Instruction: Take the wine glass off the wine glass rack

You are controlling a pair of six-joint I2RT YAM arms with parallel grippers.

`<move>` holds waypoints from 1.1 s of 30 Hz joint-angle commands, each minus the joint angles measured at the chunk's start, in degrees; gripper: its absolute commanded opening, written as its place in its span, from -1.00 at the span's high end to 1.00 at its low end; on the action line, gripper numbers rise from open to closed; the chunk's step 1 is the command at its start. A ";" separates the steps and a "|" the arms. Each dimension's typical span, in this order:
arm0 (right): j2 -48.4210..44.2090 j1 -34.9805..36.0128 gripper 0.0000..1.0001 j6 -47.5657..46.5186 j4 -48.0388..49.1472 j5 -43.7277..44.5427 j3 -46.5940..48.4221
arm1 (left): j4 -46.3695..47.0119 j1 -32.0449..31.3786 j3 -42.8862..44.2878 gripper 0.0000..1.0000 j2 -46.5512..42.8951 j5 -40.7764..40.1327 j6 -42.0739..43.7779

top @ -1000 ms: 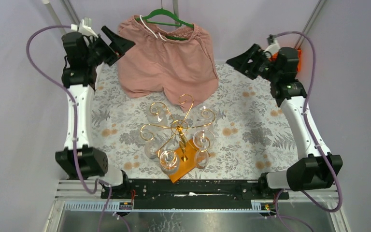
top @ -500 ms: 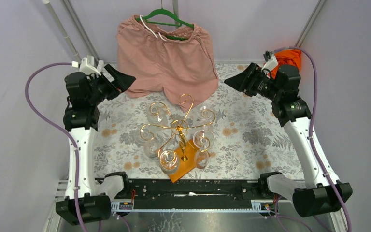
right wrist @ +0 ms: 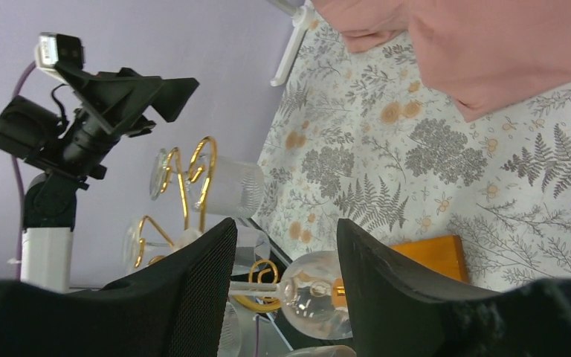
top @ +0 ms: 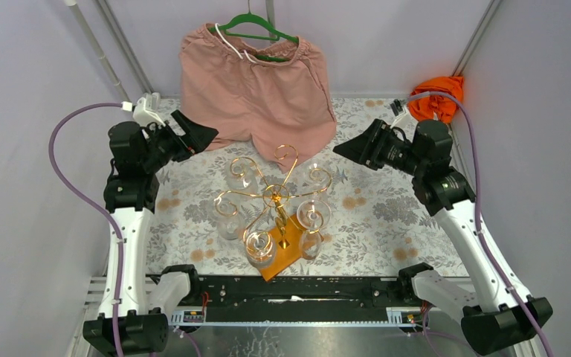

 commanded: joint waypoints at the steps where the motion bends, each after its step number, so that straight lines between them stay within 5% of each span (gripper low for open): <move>1: -3.71 0.80 -0.19 1.42 1.47 -0.12 0.59 | 4.13 -0.24 -1.35 -0.86 -0.98 0.95 -0.24; 33: -4.63 7.01 0.21 10.65 8.47 -6.55 -2.86 | 4.44 -0.19 -4.00 -0.86 -3.18 1.25 -0.96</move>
